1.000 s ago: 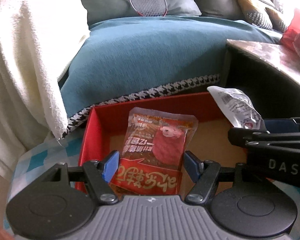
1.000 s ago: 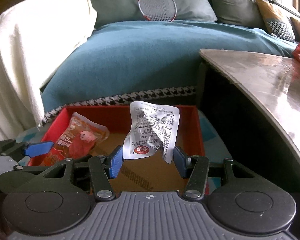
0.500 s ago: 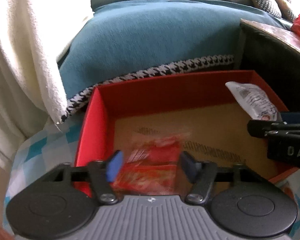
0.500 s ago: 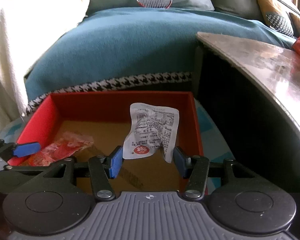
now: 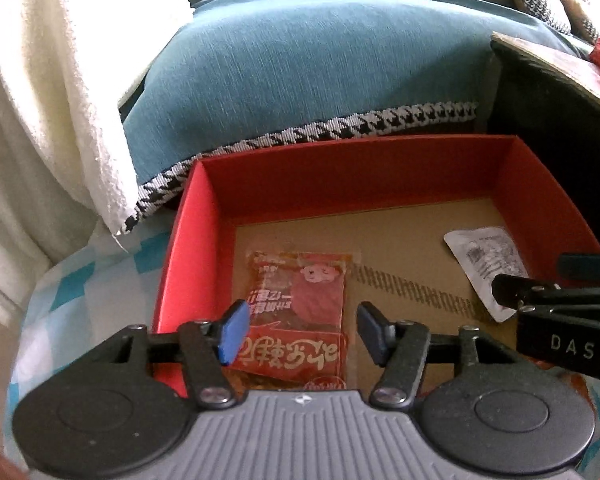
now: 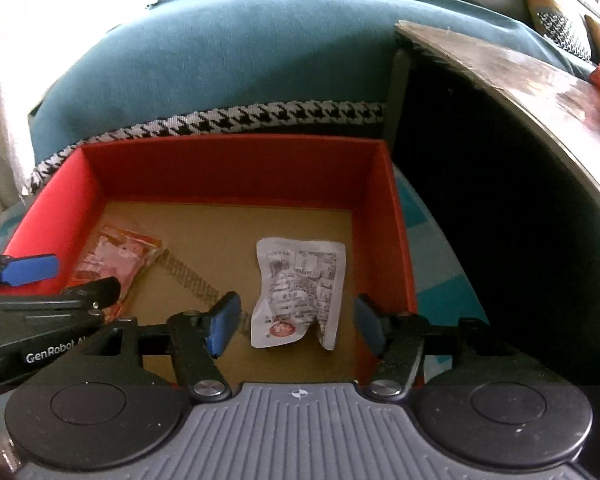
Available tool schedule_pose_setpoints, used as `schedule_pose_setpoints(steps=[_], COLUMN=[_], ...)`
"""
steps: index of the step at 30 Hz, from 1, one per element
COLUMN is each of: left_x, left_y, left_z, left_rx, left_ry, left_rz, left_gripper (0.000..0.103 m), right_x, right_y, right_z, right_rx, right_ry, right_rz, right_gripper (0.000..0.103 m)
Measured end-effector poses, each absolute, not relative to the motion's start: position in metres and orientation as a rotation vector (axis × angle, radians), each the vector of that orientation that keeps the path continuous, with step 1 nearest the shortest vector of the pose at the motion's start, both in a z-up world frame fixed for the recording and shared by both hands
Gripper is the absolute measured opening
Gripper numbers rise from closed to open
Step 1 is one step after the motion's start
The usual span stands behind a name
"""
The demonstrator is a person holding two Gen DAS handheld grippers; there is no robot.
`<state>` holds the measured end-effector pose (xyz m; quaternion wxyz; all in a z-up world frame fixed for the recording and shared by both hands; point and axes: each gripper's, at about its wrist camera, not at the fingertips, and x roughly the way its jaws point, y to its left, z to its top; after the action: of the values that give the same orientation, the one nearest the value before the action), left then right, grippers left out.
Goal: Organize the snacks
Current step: 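Lift both open grippers out of the red box back toward the table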
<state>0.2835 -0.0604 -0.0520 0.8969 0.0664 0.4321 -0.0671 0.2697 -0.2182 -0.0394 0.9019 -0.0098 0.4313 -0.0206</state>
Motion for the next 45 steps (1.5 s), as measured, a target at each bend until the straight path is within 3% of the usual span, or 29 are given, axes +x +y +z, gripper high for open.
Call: schedule_pose_setpoints(steps=[8, 15, 45], left_x=[0.276, 0.265, 0.187], left_y=[-0.058, -0.057, -0.011], left_z=[-0.039, -0.025, 0.006], left_rx=[0.116, 0.127, 0.071], left_ry=[0.885, 0.878, 0.877], left_rz=[-0.144, -0.131, -0.069], left_gripper=[0.058, 0.068, 0.071], right_x=[0.261, 0.252, 0.185], right_y=[-0.218, -0.217, -0.193], right_z=[-0.024, -0.016, -0.003], right_rx=[-0.003, -0.001, 0.01], right_ry=[0.848, 0.832, 0.809], right_rz=[-0.037, -0.03, 0.045], right_gripper=[0.077, 0.077, 0.08])
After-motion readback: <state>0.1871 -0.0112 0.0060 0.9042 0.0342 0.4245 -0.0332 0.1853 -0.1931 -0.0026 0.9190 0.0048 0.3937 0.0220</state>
